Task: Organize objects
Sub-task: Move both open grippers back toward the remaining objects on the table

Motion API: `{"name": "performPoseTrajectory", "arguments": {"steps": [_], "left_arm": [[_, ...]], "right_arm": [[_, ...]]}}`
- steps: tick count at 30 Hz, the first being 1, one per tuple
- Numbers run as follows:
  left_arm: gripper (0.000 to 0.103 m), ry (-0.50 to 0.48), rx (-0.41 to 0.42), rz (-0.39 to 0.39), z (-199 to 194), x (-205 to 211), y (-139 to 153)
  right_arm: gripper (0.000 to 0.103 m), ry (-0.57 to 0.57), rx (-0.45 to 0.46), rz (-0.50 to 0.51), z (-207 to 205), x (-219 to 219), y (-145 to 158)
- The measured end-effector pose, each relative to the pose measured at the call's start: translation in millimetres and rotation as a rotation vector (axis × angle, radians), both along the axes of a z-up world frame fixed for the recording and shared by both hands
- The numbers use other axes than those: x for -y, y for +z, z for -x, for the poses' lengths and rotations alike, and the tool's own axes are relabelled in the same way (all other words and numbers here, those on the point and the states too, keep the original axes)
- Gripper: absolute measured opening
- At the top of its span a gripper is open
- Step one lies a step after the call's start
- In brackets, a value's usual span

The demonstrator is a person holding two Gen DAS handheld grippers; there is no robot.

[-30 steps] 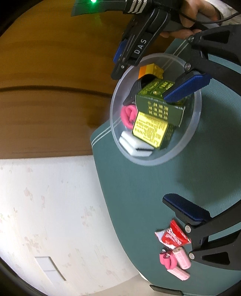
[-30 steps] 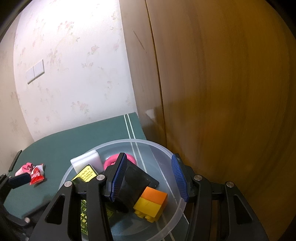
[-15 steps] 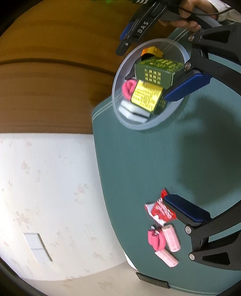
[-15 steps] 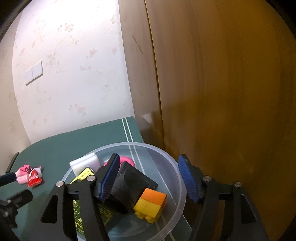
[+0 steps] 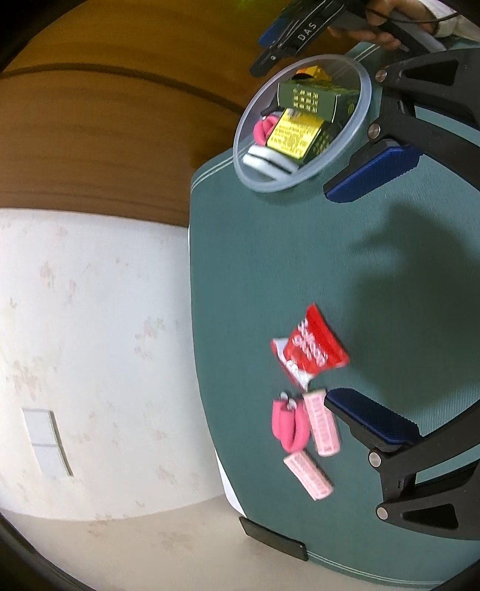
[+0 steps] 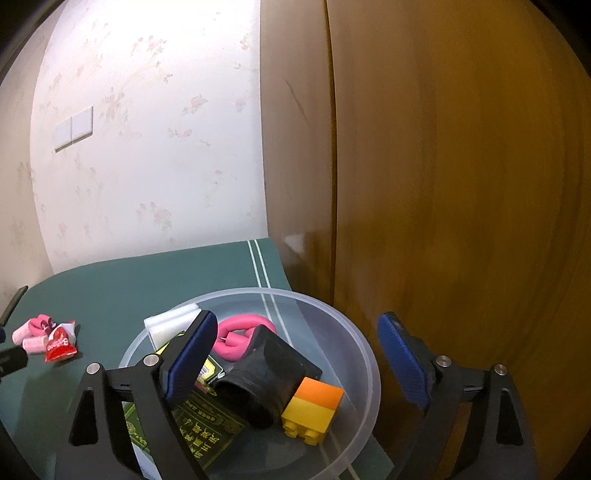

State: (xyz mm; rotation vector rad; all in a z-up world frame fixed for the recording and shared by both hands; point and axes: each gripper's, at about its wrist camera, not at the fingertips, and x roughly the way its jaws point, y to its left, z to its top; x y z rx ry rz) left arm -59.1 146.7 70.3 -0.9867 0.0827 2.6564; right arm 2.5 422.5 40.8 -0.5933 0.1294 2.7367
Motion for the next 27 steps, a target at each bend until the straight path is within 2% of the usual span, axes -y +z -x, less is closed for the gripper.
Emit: {"name": "performPoseTrajectory", "arguments": {"steps": [11, 22, 27], "left_arm": [[0.102, 0.054, -0.012, -0.013, 6, 45, 3], [0.102, 0.154, 0.015, -0.010, 20, 100, -4], [0.103, 0.197, 0.023, 0.017, 26, 118, -7]], "right_arm": [[0.090, 0.109, -0.004, -0.020, 12, 56, 11], [0.090, 0.257, 0.052, -0.017, 41, 119, 1], [0.090, 0.330, 0.081, 0.005, 57, 146, -4]]}}
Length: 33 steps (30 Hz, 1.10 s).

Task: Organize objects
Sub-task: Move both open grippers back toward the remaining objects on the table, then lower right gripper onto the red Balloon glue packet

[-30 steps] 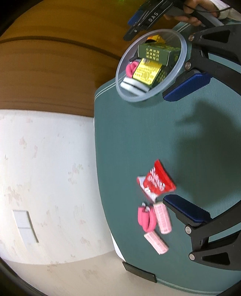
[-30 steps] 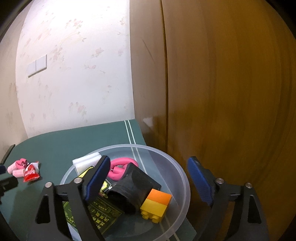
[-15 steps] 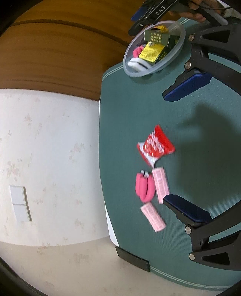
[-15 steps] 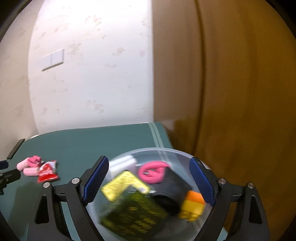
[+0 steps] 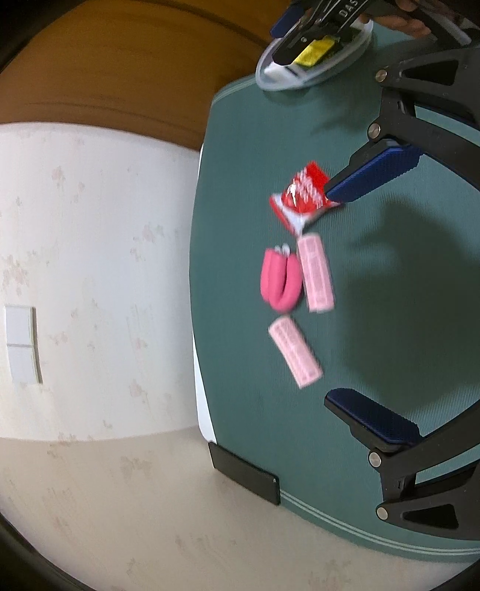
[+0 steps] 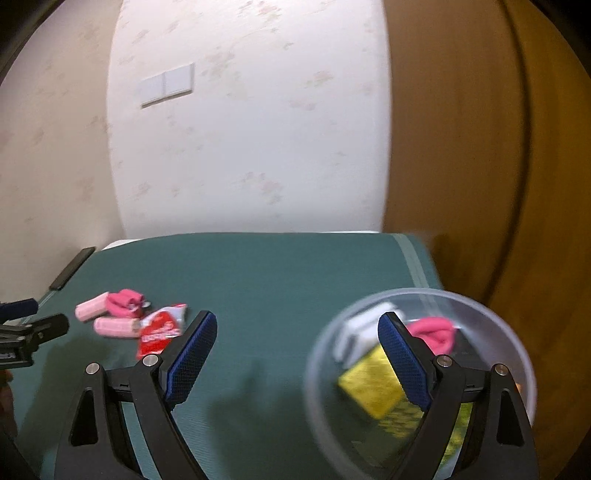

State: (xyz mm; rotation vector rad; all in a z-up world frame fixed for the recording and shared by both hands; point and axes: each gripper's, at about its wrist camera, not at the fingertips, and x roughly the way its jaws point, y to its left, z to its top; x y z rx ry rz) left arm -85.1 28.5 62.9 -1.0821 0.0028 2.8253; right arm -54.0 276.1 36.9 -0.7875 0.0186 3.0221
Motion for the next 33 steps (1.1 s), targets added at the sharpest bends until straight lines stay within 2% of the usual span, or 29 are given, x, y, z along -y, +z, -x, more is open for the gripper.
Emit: {"name": "performPoseTrajectory", "arguments": {"steps": [18, 26, 33], "left_arm": [[0.102, 0.139, 0.037, -0.033, 14, 61, -10], [0.102, 0.165, 0.067, -0.044, 20, 69, -17], [0.102, 0.161, 0.083, -0.040, 21, 67, -22]], "right_arm": [[0.090, 0.163, 0.128, 0.043, 44, 65, -28], [0.090, 0.234, 0.189, 0.037, 60, 89, -43], [0.087, 0.271, 0.293, 0.011, 83, 108, -58]]}}
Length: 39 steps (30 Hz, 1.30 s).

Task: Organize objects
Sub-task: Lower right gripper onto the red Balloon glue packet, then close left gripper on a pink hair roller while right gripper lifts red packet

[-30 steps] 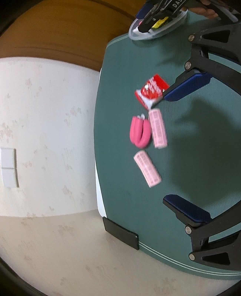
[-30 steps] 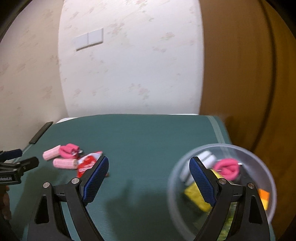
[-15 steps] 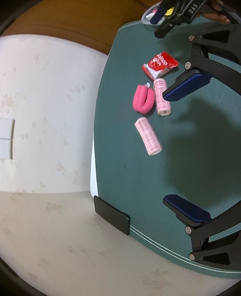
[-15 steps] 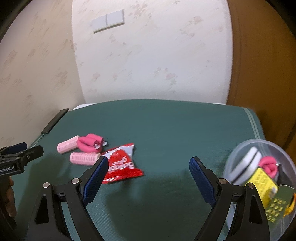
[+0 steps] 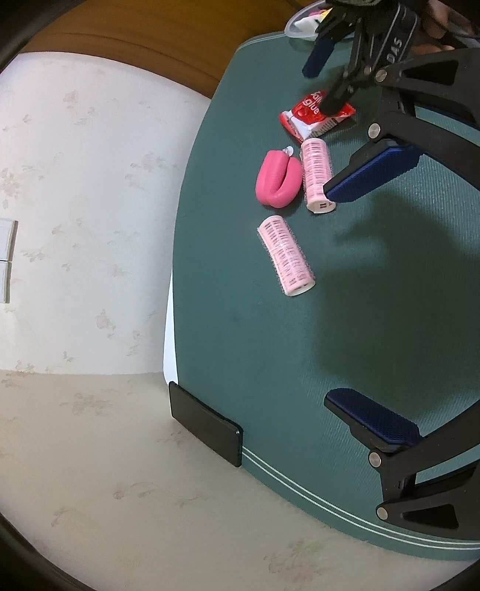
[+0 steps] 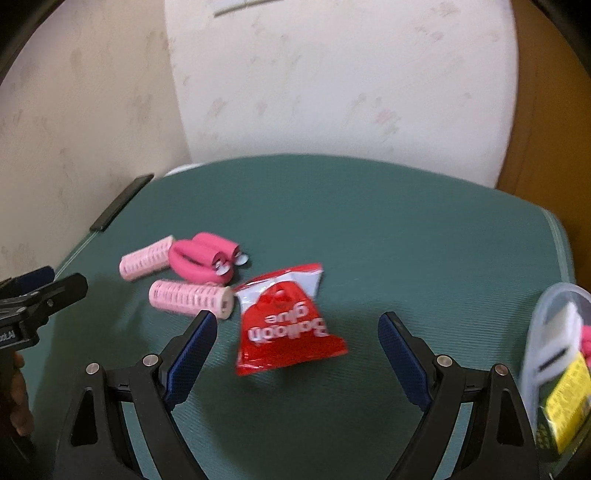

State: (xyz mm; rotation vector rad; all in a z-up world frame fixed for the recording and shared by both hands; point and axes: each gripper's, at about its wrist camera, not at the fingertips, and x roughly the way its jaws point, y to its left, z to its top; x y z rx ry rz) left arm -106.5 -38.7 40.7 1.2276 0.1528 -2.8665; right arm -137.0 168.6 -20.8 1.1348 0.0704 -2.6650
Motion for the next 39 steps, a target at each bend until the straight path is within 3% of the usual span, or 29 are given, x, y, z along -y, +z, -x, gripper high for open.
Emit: {"name": "performPoseTrajectory", "arguments": {"steps": [1, 6, 8, 24, 28, 39], "left_arm": [[0.103, -0.001, 0.002, 0.001, 0, -1, -1], [0.102, -0.013, 0.008, 0.008, 1, -4, -3], [0.102, -0.015, 0.009, 0.008, 1, -5, -3], [0.102, -0.041, 0.048, 0.039, 6, -26, -16], [0.102, -0.051, 0.065, 0.058, 8, -39, -18], [0.102, -0.075, 0.112, 0.070, 28, -86, -29]], "right_arm": [[0.086, 0.010, 0.018, -0.011, 4, 4, -3], [0.060, 0.017, 0.087, -0.025, 16, 10, -16], [0.056, 0.017, 0.097, -0.030, 18, 11, -19], [0.052, -0.025, 0.040, 0.012, -8, -18, -6], [0.052, -0.029, -0.015, -0.019, -24, -28, 4], [0.052, -0.036, -0.077, 0.019, -52, -60, 23]]}}
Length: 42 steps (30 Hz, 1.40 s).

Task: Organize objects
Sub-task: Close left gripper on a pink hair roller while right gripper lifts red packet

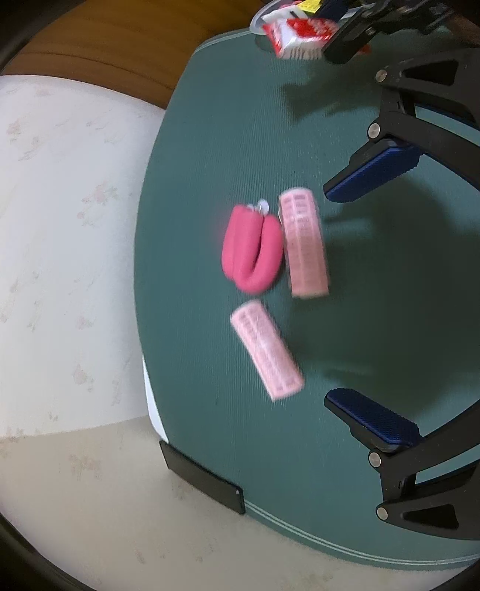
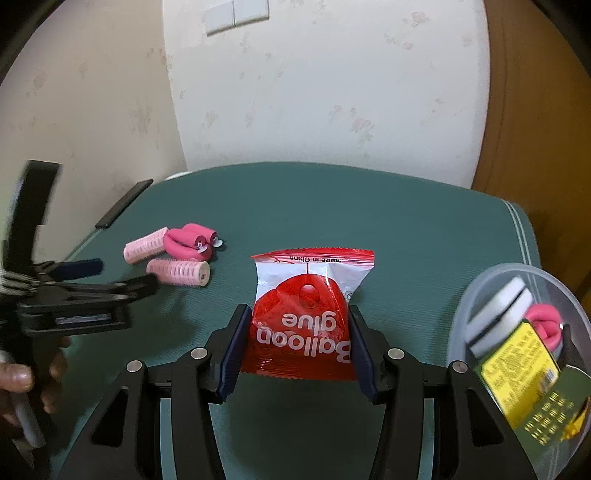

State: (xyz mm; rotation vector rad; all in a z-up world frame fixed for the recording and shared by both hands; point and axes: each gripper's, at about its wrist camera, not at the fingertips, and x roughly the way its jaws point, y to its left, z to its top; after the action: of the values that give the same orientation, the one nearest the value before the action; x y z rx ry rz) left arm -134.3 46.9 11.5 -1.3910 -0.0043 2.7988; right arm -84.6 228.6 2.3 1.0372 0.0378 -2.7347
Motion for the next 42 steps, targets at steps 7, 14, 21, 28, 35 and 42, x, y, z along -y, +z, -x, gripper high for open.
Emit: {"name": "performPoseTrajectory", "arguments": {"steps": [7, 14, 21, 28, 35, 42], "left_arm": [[0.102, 0.024, 0.026, 0.026, 16, -18, -9], [0.102, 0.047, 0.033, 0.022, 26, -23, -12], [0.102, 0.054, 0.023, 0.016, 29, -23, -13], [0.099, 0.030, 0.018, 0.002, 26, -24, -12], [0.074, -0.021, 0.016, -0.015, 21, -30, -13], [0.046, -0.070, -0.013, 0.026, 11, -39, -11]], "right_arm": [[0.052, -0.023, -0.009, 0.035, -5, -14, 3], [0.052, -0.029, -0.033, 0.032, -10, -12, 6], [0.052, -0.035, -0.039, 0.028, -13, -11, 6], [0.052, -0.036, -0.040, 0.027, -13, -12, 6], [0.052, -0.040, -0.048, 0.031, -13, -17, 7], [0.052, -0.056, -0.067, 0.041, -14, -23, 11]]}}
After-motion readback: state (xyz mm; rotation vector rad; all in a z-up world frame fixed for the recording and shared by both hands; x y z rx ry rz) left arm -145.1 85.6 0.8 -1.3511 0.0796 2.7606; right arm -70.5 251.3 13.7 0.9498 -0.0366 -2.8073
